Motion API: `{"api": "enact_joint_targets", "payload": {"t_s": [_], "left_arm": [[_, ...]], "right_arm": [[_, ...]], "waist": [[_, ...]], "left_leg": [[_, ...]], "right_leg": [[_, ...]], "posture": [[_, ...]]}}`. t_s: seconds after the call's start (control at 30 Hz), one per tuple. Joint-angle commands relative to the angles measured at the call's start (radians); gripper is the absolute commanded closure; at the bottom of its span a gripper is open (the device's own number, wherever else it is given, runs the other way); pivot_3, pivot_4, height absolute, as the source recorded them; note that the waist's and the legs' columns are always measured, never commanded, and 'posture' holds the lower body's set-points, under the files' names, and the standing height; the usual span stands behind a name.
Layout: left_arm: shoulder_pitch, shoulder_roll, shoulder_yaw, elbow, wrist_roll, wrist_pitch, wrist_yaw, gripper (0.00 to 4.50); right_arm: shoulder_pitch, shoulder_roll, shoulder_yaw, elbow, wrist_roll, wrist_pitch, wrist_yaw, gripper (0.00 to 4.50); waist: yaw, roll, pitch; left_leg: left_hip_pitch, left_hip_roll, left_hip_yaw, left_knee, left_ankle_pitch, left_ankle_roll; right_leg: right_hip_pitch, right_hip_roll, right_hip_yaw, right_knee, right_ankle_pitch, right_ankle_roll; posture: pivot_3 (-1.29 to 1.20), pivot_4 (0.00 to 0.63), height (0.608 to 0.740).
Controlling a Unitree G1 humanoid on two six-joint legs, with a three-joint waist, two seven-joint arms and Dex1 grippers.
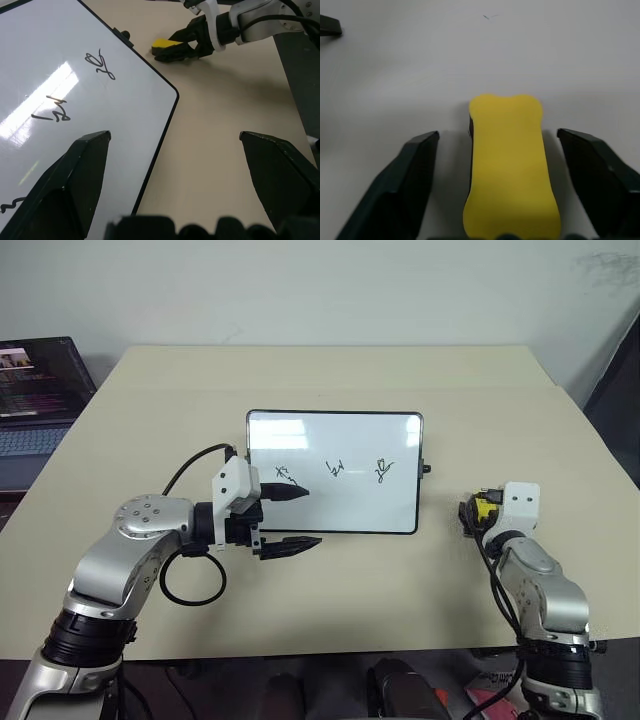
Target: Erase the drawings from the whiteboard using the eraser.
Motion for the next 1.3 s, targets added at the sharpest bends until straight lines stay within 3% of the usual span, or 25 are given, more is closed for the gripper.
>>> {"api": "enact_joint_targets", "payload": {"t_s": [0.03, 0.1, 0.2, 0.53, 0.67, 0.9, 1.13, 1.3], "left_arm": [[-0.003, 0.002, 0.032, -0.039, -0.009, -0.004, 0.005, 0.0], [-0.005, 0.001, 0.031, -0.044, -0.012, 0.002, 0.009, 0.0], [-0.005, 0.0, 0.029, -0.049, -0.015, 0.007, 0.011, 0.0], [-0.007, -0.011, 0.032, -0.061, -0.033, 0.043, 0.034, 0.0], [0.031, -0.034, 0.088, -0.078, -0.075, 0.105, 0.109, 0.0], [0.112, -0.163, 0.2, -0.055, -0.022, 0.094, 0.375, 0.0], [0.241, -0.178, 0.257, -0.071, 0.016, 0.104, 0.478, 0.0], [0.294, -0.136, 0.299, -0.099, -0.037, 0.157, 0.439, 0.0]], "right_arm": [[-0.019, 0.005, -0.032, -0.015, 0.007, -0.039, -0.013, 1.61], [-0.017, 0.012, -0.035, -0.018, 0.01, -0.044, -0.016, 2.44], [-0.01, 0.017, -0.034, -0.025, 0.007, -0.043, -0.018, 3.18], [-0.001, 0.018, -0.035, -0.041, 0.004, -0.036, -0.021, 3.18], [0.015, -0.014, -0.001, -0.127, -0.01, -0.072, 0.015, 3.18], [0.079, -0.066, 0.135, -0.33, -0.029, -0.13, 0.116, 3.18], [0.049, -0.089, 0.264, -0.485, 0.041, -0.128, 0.261, 3.18], [-0.068, -0.143, 0.394, -0.456, -0.005, -0.133, 0.336, 3.18]], "waist": [[0.0, 0.0, 0.0], [0.0, 0.0, 0.0], [0.0, 0.0, 0.0], [0.0, 0.0, 0.0], [0.0, 0.0, 0.0], [0.0, 0.001, 0.0], [0.001, 0.001, 0.001], [0.0, 0.0, 0.001]], "left_leg": [[0.0, 0.0, 0.0, 0.0, 0.0, 0.0], [0.0, 0.0, 0.0, 0.0, 0.0, 0.0], [0.0, 0.0, 0.0, 0.0, 0.0, 0.0], [0.0, 0.0, 0.0, 0.0, 0.0, 0.0], [0.0, 0.0, 0.0, 0.0, 0.0, 0.0], [0.0, 0.001, -0.002, 0.0, 0.0, 0.0], [0.0, 0.001, -0.002, 0.0, 0.0, 0.0], [0.0, 0.001, -0.002, 0.0, 0.0, 0.0]], "right_leg": [[0.0, 0.0, 0.0, 0.0, 0.0, 0.0], [0.0, 0.0, 0.0, 0.0, 0.0, 0.0], [0.0, 0.0, 0.0, 0.0, 0.0, 0.0], [0.0, 0.0, 0.0, 0.0, 0.0, 0.0], [0.0, 0.0, 0.0, 0.0, 0.0, 0.0], [0.0, 0.0, 0.0, 0.0, 0.0, 0.0], [0.0, -0.001, 0.0, 0.0, 0.0, 0.0], [0.0, -0.001, -0.001, 0.0, 0.0, 0.0]], "posture": [[0.0, 0.15, 0.74], [0.0, 0.15, 0.74], [0.0, 0.15, 0.74], [0.0, 0.15, 0.74], [0.0, 0.15, 0.74], [0.0, 0.15, 0.74], [0.0, 0.15, 0.74], [0.0, 0.15, 0.74]]}}
